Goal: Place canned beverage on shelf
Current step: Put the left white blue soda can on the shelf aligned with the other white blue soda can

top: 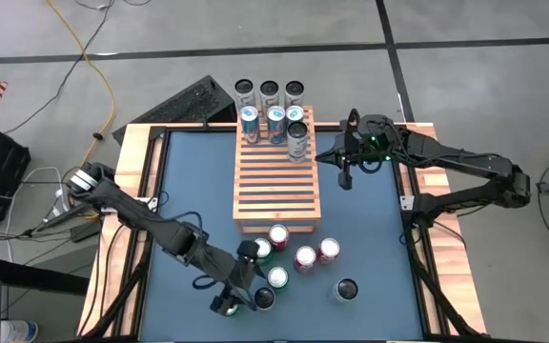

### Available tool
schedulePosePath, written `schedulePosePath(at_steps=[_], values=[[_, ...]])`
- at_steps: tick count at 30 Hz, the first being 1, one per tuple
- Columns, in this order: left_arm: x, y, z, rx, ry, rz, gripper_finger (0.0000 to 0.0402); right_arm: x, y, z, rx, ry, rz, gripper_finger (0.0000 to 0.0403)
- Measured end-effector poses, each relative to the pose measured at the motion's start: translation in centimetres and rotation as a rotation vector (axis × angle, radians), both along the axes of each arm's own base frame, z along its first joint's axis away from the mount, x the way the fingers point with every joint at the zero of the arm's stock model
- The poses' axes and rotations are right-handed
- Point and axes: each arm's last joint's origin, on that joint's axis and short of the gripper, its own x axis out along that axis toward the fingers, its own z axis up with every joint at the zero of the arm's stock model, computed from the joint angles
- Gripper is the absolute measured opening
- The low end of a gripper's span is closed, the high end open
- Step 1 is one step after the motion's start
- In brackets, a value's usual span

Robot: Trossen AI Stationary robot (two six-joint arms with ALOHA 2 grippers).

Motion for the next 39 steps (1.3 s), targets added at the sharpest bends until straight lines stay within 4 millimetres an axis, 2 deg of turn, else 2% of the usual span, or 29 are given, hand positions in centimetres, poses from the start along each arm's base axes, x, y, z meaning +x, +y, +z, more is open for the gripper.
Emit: schedulePosePath(at_steps=[6, 13, 19, 26, 39], values=[[1.0, 0.4, 4.1, -0.075, 0.075, 0.070, 0.0335, -0.1, 0.0, -0.1, 0.004, 0.011, -0.001, 0.0000], [3.4, -0.6, 4.5, -0.005, 0.217, 0.032, 0.0334, -0.2, 0.1, -0.4, 0.011, 0.049, 0.003, 0.0000], [5.4, -1.5, 5.2, -0.018, 0.206, 0.012, 0.0334, -0.5, 0.2, -0.9, 0.012, 0.103, 0.013, 0.0000], [6.1, -2.2, 3.5, -0.010, 0.278, -0.028, 0.0334, -0.5, 0.2, -1.0, 0.014, 0.112, 0.014, 0.0000], [6.6, -2.7, 1.5, 0.127, 0.299, -0.077, 0.0334, -0.7, 0.2, -1.2, 0.005, 0.141, 0.027, 0.0000]])
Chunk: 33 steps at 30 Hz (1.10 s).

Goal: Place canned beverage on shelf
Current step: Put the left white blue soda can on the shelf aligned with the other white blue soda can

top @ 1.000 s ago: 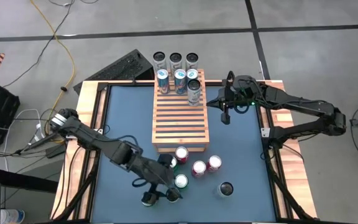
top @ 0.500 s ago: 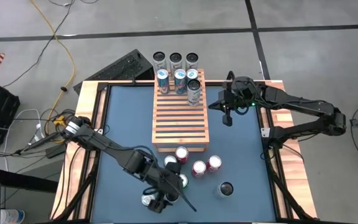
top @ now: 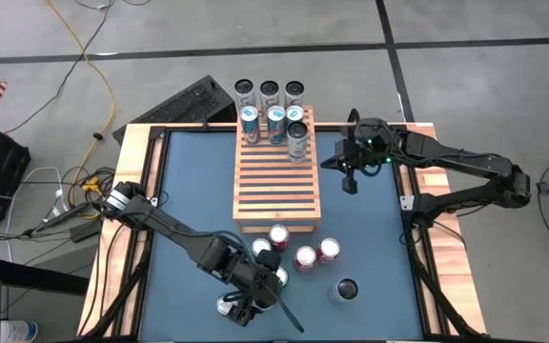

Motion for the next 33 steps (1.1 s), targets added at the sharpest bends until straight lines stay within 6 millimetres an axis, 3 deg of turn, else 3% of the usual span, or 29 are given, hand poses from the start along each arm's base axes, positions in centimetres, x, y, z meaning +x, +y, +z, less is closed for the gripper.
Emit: schedulePosePath(at_steps=[24, 33], values=[[-0.3, 0.1, -0.6, 0.067, 0.012, -0.074, 0.0334, 0.0, 0.0, 0.0, 0.001, 0.000, 0.001, 0.0000], [-0.1, 0.1, -1.8, 0.074, -0.020, -0.092, 0.0334, 0.0, 0.0, 0.0, 0.001, 0.000, 0.001, 0.0000]])
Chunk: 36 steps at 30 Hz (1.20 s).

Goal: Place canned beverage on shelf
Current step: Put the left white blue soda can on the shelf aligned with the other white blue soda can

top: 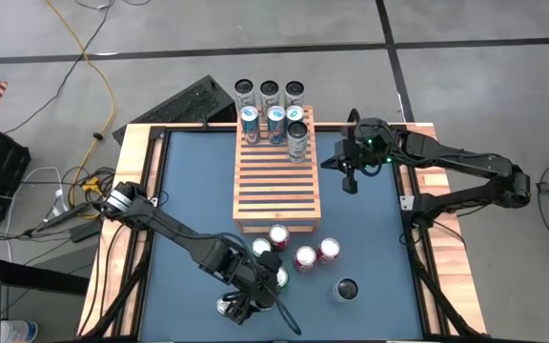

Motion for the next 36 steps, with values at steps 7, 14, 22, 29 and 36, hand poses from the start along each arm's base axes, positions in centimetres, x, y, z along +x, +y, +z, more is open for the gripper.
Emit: schedulePosePath(at_steps=[7, 14, 22, 29, 36], values=[[0.1, -0.1, -0.3, -0.017, -0.003, 0.006, 0.0334, 0.0, 0.0, 0.0, -0.003, 0.001, 0.002, 0.0000], [0.0, -0.1, -0.2, -0.032, 0.005, -0.013, 0.0299, 0.0, 0.0, 0.0, -0.002, 0.001, 0.002, 0.0000], [0.1, -0.1, -0.2, -0.023, 0.000, 0.018, 0.0240, 0.0, 0.0, 0.0, 0.001, 0.002, 0.000, 0.0000], [0.2, 0.0, 0.1, -0.095, 0.043, 0.194, 0.0240, -0.1, 0.0, -0.1, 0.004, 0.009, 0.000, 0.0000], [-0.2, 0.1, 1.7, -0.119, 0.096, 0.284, 0.0240, -0.1, 0.0, -0.1, 0.000, 0.018, 0.005, 0.0000]])
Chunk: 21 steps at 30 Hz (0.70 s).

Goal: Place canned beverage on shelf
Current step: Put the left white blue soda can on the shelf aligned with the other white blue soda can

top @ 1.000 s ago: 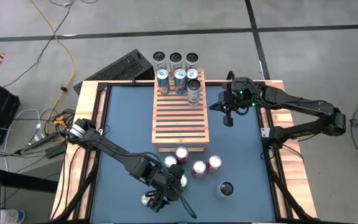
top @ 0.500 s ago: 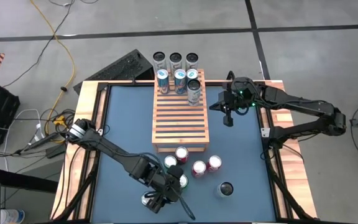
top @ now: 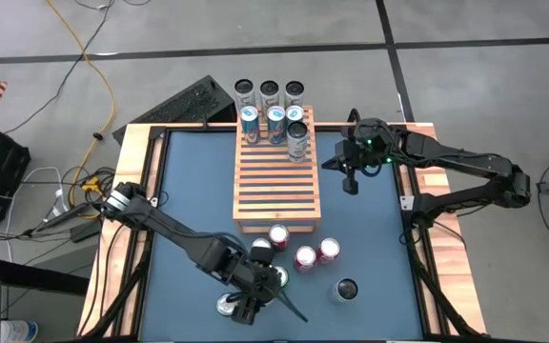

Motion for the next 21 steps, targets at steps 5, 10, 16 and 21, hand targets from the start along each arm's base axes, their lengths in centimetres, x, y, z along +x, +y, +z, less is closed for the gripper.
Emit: schedulePosePath(at_steps=[5, 10, 16, 21], values=[[0.0, 0.1, 2.6, -0.021, -0.020, 0.076, 0.0240, 0.0, 0.0, -0.1, -0.004, 0.008, 0.005, 0.0000], [-0.3, 0.5, 5.8, -0.042, -0.059, 0.203, 0.0240, 0.0, 0.0, -0.1, -0.006, 0.008, 0.006, 0.0000], [-1.5, 1.7, 10.5, -0.059, -0.108, 0.356, 0.0240, 0.0, 0.0, 0.0, -0.006, 0.007, 0.006, 0.0000], [-3.1, 3.4, 14.2, -0.029, -0.155, 0.415, 0.0240, 0.0, 0.0, 0.0, -0.007, 0.007, 0.006, 0.0000]])
